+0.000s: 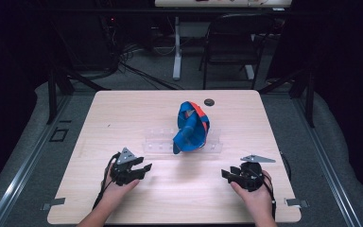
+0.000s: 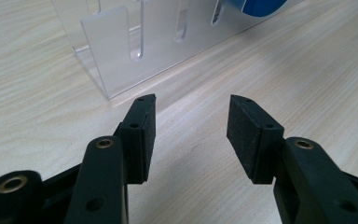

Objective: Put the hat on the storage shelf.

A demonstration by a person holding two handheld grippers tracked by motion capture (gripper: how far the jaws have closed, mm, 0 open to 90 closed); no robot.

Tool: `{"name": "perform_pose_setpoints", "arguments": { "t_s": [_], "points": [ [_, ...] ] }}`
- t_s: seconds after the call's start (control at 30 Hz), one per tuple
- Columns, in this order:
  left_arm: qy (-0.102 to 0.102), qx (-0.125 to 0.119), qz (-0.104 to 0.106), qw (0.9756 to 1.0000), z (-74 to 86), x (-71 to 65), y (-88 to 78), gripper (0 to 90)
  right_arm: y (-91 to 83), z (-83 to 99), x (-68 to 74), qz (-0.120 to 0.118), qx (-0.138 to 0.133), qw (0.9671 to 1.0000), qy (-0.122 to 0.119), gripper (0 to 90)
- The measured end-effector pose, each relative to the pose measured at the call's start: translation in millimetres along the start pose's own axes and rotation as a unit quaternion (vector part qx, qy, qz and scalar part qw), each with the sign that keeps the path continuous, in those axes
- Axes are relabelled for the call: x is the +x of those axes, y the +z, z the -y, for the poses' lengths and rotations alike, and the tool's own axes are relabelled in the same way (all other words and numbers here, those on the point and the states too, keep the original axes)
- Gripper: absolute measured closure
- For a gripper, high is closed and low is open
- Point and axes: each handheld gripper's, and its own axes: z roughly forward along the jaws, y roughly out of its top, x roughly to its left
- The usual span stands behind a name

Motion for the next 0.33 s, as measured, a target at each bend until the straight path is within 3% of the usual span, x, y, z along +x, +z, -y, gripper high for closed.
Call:
{"name": "perform_pose_setpoints", "arguments": {
  "t_s": [0.1,0.23,0.33],
  "points": [
    [0.001,-0.001,0.001,1.0000,0.1,-1.9,0.1,52.6,3.8,9.9,-1.2,0.003,-0.011,0.9999,-0.009,54.4],
    [0.006,-0.003,0.008,0.9999,-0.3,-5.6,1.2,52.8,2.5,20.9,-2.8,0.039,-0.033,0.9976,-0.046,53.6],
    [0.015,-0.003,0.011,0.9998,-2.0,-11.7,3.6,53.2,1.3,25.3,-5.2,0.063,-0.055,0.9939,-0.071,48.4]
  ]
}}
